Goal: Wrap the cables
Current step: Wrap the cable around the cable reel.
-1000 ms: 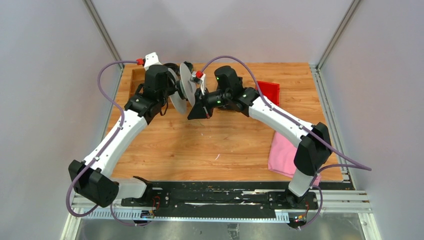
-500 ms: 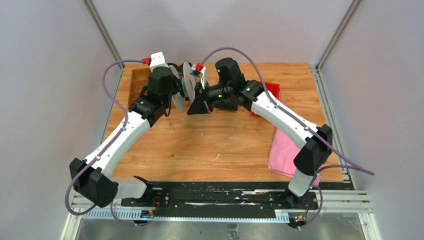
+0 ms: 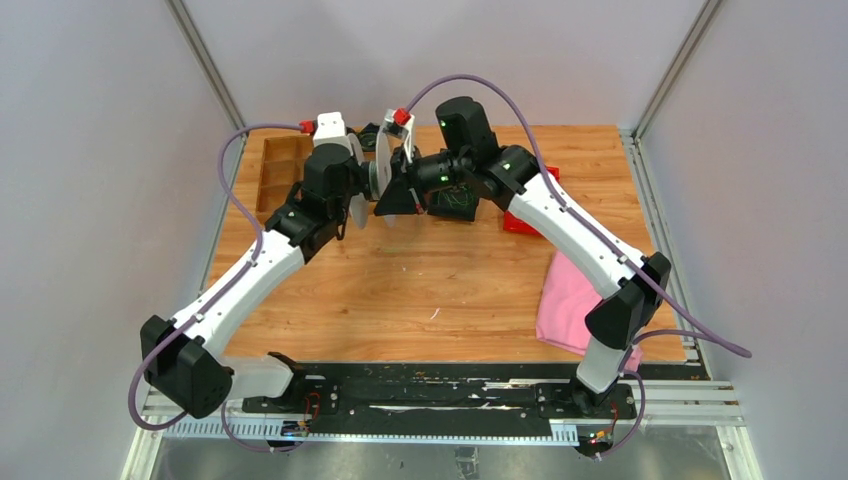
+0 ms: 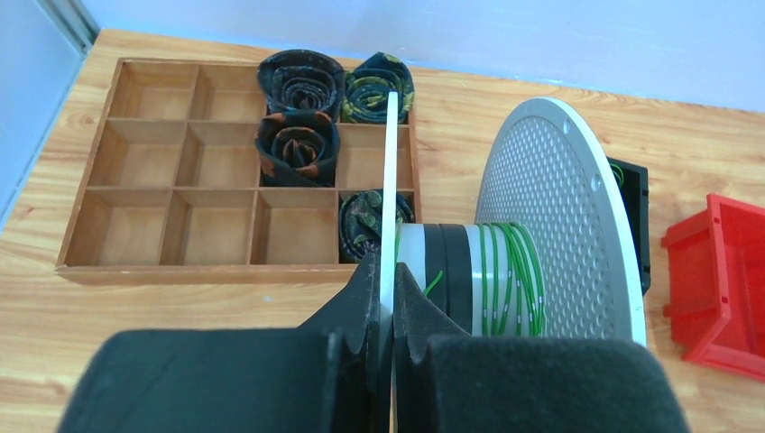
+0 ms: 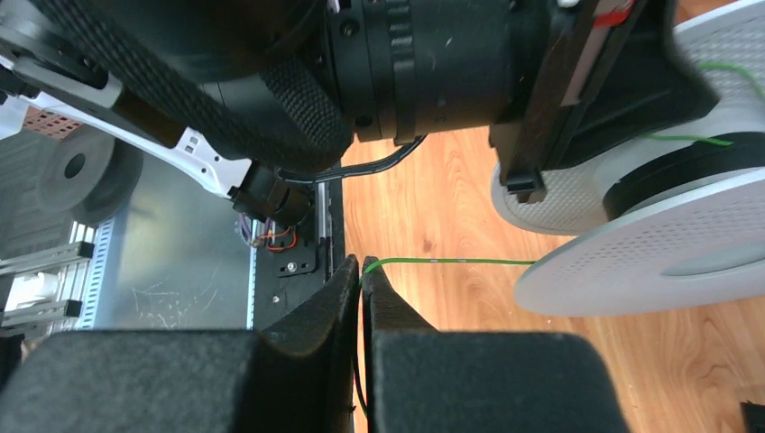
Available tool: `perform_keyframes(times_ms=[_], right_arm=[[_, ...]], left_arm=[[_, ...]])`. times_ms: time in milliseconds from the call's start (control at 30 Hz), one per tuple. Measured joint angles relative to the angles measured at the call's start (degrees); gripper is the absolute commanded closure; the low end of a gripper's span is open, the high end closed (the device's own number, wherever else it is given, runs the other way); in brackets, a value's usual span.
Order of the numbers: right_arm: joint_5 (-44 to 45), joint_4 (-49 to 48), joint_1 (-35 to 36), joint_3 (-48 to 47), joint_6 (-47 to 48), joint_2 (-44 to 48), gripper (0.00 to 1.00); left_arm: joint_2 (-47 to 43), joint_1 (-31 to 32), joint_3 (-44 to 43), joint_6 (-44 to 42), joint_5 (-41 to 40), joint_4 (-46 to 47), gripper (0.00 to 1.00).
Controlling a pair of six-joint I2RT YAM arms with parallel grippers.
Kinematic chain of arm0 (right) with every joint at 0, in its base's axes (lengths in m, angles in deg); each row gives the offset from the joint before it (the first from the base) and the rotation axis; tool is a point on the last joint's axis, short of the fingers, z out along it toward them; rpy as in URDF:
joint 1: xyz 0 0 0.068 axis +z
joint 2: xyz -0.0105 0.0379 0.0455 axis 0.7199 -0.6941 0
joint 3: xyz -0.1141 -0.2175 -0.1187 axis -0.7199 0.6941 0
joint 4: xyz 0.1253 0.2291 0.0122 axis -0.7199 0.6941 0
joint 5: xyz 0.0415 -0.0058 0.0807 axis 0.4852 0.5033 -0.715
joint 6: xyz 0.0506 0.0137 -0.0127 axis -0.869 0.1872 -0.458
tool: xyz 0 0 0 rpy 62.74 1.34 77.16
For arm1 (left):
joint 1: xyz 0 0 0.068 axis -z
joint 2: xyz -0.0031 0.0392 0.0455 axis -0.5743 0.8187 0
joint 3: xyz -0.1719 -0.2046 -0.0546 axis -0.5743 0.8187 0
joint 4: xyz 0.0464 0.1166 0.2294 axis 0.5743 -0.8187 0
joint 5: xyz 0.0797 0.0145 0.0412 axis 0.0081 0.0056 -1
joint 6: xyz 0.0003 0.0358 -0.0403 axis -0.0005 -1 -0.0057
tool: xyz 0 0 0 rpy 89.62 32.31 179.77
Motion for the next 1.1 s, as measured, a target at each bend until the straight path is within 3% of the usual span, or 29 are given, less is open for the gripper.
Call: perform_keyframes(times_ms=[700, 1100], right_arm=[[5.2, 6.9, -4.1, -7.7, 7.0, -1.2, 0.99], [11.1, 10.0, -6.0, -9.6, 16.4, -1.2, 0.99]], left_arm=[[-4.0, 1.6, 6.6, -12.5, 11.1, 5.2, 1.0], [-4.8, 2.4, 7.3, -17.6, 19.3, 4.8, 1.0]])
